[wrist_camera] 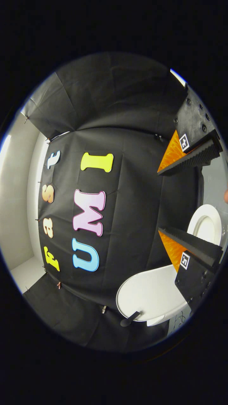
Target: Open the toilet lid.
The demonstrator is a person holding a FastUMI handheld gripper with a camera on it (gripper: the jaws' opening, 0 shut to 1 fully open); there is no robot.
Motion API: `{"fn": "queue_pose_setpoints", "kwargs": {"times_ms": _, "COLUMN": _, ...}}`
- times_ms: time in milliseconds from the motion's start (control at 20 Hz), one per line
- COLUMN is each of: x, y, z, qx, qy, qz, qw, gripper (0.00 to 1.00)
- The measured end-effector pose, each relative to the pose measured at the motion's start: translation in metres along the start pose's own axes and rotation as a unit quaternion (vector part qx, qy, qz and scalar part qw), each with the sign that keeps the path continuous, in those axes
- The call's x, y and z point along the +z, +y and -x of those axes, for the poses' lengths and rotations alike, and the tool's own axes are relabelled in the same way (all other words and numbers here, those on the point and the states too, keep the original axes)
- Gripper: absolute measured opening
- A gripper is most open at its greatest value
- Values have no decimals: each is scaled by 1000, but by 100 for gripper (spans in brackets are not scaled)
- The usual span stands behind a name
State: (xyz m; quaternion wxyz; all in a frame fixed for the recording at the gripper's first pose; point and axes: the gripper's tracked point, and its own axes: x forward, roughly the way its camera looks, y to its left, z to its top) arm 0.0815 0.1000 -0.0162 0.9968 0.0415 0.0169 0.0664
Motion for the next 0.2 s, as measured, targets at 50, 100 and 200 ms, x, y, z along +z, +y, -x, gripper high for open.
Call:
{"fn": "queue_pose_setpoints", "kwargs": {"times_ms": 50, "x": 2, "y": -1, "z": 1, "qx": 0, "qy": -3, "qz": -1, "qw": 1000, "gripper": 99}}
{"fn": "queue_pose_setpoints", "kwargs": {"times_ms": 100, "x": 3, "y": -1, "z": 1, "qx": 0, "qy": -5, "qz": -2, "qw": 1000, "gripper": 99}}
{"fn": "queue_pose_setpoints", "kwargs": {"times_ms": 200, "x": 2, "y": -1, "z": 0, "qx": 0, "qy": -5, "qz": -1, "qw": 1000, "gripper": 99}}
